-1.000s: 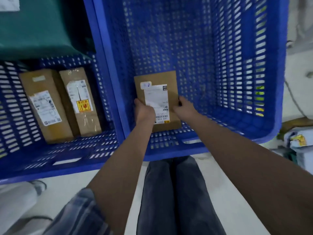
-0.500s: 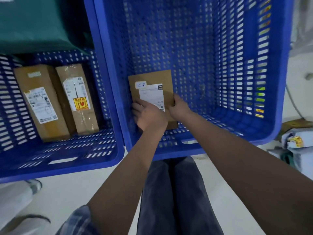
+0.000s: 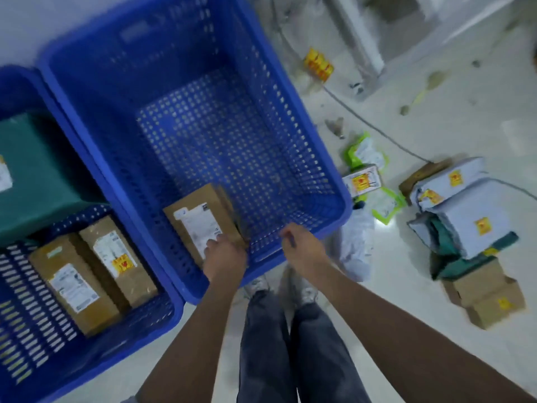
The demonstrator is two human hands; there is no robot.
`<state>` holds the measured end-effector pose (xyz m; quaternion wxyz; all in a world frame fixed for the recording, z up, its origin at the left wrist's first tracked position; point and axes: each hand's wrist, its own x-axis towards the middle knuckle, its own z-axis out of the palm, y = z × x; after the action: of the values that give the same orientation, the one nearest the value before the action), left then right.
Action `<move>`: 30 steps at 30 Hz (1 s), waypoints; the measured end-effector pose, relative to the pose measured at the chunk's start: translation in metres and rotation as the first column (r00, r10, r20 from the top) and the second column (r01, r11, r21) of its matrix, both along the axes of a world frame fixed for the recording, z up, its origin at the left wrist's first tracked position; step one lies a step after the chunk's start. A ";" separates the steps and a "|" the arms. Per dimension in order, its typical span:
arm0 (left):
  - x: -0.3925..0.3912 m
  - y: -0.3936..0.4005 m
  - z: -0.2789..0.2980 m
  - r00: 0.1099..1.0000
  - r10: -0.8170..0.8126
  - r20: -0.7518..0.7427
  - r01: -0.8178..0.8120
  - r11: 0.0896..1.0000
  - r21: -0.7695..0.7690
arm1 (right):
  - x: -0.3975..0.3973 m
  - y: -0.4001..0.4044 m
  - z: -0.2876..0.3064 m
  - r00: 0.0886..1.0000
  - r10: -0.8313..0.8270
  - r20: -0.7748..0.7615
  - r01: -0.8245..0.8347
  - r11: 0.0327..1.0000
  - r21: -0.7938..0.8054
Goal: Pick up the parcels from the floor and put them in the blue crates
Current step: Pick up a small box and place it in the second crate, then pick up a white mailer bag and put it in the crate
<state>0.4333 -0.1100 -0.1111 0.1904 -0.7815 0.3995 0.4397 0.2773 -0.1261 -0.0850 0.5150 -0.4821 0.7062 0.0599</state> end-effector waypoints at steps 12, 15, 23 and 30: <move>-0.182 -0.015 -0.005 0.767 -0.635 -0.095 0.438 0.626 -0.646 | -0.219 0.117 -0.042 0.846 -0.511 -0.153 0.527 0.756 0.388; -0.231 0.023 -0.027 0.714 -0.683 -0.154 0.551 0.684 -0.478 | -0.250 0.154 -0.047 0.844 -0.523 -0.121 0.522 0.747 0.412; -0.306 0.102 -0.065 0.971 -0.131 -0.201 0.177 0.957 0.230 | -0.312 0.187 -0.076 0.798 -0.597 -0.087 0.563 0.685 0.461; -0.320 0.094 -0.079 0.964 -0.165 -0.208 0.204 0.962 0.182 | -0.335 0.165 -0.105 0.728 -0.685 -0.040 0.630 0.644 0.434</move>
<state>0.1135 -0.0162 -0.1903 0.2698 -0.6717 0.4408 0.5308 -0.0579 0.0388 -0.1896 0.6358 -0.0731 0.7682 -0.0125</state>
